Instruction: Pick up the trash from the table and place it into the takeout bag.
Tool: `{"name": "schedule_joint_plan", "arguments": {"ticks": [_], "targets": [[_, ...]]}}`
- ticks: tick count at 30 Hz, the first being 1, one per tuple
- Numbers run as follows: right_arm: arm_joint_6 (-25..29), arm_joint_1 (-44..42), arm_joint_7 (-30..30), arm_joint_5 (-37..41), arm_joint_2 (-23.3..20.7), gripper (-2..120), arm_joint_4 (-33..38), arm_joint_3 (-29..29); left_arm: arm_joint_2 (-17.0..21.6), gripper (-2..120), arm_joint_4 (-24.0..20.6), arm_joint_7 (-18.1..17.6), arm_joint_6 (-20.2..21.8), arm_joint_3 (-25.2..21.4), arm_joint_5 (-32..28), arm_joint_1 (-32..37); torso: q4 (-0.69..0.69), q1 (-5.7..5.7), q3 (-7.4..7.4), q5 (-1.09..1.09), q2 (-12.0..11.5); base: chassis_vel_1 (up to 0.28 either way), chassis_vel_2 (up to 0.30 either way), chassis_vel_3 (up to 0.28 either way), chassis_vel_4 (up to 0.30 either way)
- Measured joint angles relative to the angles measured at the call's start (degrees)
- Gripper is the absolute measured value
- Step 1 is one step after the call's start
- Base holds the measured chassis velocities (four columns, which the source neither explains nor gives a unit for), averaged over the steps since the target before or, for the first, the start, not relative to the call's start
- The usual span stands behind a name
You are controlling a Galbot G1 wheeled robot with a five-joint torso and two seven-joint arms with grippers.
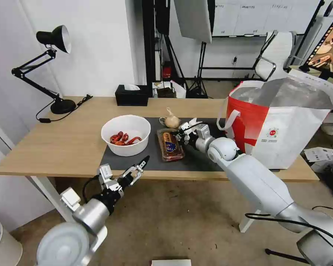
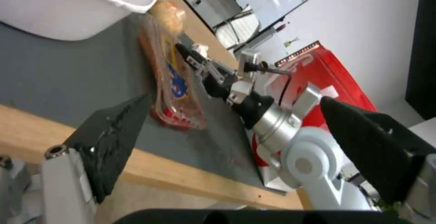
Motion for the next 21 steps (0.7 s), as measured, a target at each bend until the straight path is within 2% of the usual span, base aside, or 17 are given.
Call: {"name": "schedule_joint_plan", "arguments": {"ticks": [2,4,6,8,14,16,20,21], "targets": [[-0.12,0.00,-0.07,0.00,-0.08,0,0.10,-0.01,0.00,100,0.40,-0.11,0.07,0.27,-0.40,-0.64,0.00,0.00,0.00,0.00,0.00,0.000,0.000,0.000,0.000],[-0.64,0.00,-0.43,0.04,-0.64,0,0.67,-0.06,-0.38,100,2.96,-0.68,0.62,2.12,-2.54,-5.05,0.00,0.00,0.00,0.00,0.00,0.000,0.000,0.000,0.000],[-0.67,0.00,-0.45,0.04,-0.69,0,0.70,-0.07,-0.40,100,3.11,-0.72,0.67,2.25,-2.67,-5.36,0.00,0.00,0.00,0.00,0.00,0.000,0.000,0.000,0.000],[-1.11,0.14,-0.68,0.06,-1.34,0,1.17,-0.24,-0.61,100,5.48,-1.38,1.36,4.63,-4.30,-10.24,-0.01,0.00,0.00,0.00,0.00,0.000,0.000,0.000,0.000],[-1.62,0.27,-0.94,0.07,-1.81,0,1.46,-0.37,-1.06,100,8.35,-2.76,3.40,7.03,-5.87,-14.55,0.00,0.00,0.00,0.00,0.00,0.000,0.000,0.000,0.000],[-1.92,0.35,-1.03,0.08,-1.97,0,1.49,-0.44,-1.72,100,10.81,-4.75,4.51,9.12,-6.80,-17.57,0.00,0.00,0.00,0.01,0.00,0.000,0.000,0.000,0.000],[-2.07,0.37,-1.06,0.08,-2.09,0,1.63,-0.46,-2.39,100,12.92,-5.86,5.23,10.94,-7.39,-20.13,0.00,0.00,0.00,0.00,-0.01,0.000,0.000,0.000,0.000],[-2.11,0.37,-1.07,0.08,-2.21,0,1.76,-0.47,-3.00,100,14.56,-6.87,5.84,12.20,-7.65,-22.10,0.00,0.00,0.00,0.01,0.00,0.000,0.000,0.000,0.000]]}}
